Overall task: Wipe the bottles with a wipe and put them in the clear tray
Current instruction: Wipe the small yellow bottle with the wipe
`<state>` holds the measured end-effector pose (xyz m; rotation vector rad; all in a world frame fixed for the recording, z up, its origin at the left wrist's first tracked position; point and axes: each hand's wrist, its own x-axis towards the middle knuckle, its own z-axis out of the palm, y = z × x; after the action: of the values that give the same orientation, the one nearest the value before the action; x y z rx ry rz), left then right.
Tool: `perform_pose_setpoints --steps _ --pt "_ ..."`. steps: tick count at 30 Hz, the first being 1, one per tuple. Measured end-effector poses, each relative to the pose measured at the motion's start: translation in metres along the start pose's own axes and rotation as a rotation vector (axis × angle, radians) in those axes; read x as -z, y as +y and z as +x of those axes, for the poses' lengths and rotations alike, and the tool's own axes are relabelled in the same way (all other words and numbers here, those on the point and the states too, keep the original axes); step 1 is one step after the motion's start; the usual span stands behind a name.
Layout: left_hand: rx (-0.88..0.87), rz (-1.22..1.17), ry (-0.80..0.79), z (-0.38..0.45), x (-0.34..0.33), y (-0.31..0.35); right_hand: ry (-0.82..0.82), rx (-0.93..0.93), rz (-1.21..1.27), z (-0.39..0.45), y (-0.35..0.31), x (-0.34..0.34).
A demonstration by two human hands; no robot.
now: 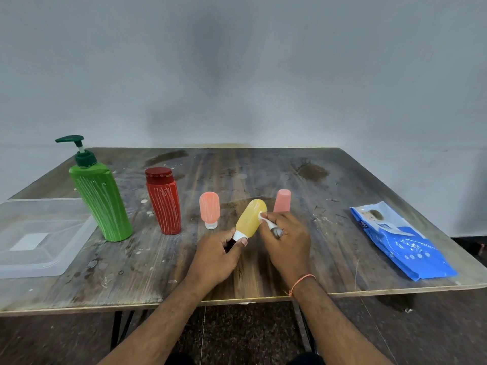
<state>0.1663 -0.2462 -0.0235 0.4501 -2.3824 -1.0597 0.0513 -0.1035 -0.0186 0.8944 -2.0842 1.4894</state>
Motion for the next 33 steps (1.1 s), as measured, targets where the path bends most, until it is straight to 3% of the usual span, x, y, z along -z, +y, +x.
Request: perform_pose_setpoints --steps 3,7,14,19,23,28,33 --pt "-0.011 0.002 0.004 -0.0004 0.0001 -0.0004 -0.043 0.019 -0.011 -0.0007 -0.0020 0.0011" --pt "-0.026 0.013 0.008 0.0000 -0.0012 -0.0009 0.040 -0.047 -0.056 -0.0003 -0.0003 -0.0010" --pt "-0.039 0.042 0.000 0.0001 -0.0003 0.0005 -0.013 0.071 -0.037 -0.0014 -0.0008 -0.0012" --pt "-0.036 0.056 0.017 -0.0003 -0.0012 0.0011 0.064 0.028 -0.073 -0.0021 -0.0006 -0.0008" --pt "-0.026 0.082 0.019 -0.0005 -0.0009 0.0008 -0.016 0.124 -0.063 -0.0025 0.0003 -0.0015" --pt "-0.022 0.098 0.033 0.0003 -0.0013 0.0005 0.042 0.048 -0.094 -0.0023 0.0017 -0.0023" --pt "-0.037 0.098 0.047 -0.0002 -0.0013 0.0010 -0.019 0.137 -0.064 -0.0020 0.0016 -0.0018"
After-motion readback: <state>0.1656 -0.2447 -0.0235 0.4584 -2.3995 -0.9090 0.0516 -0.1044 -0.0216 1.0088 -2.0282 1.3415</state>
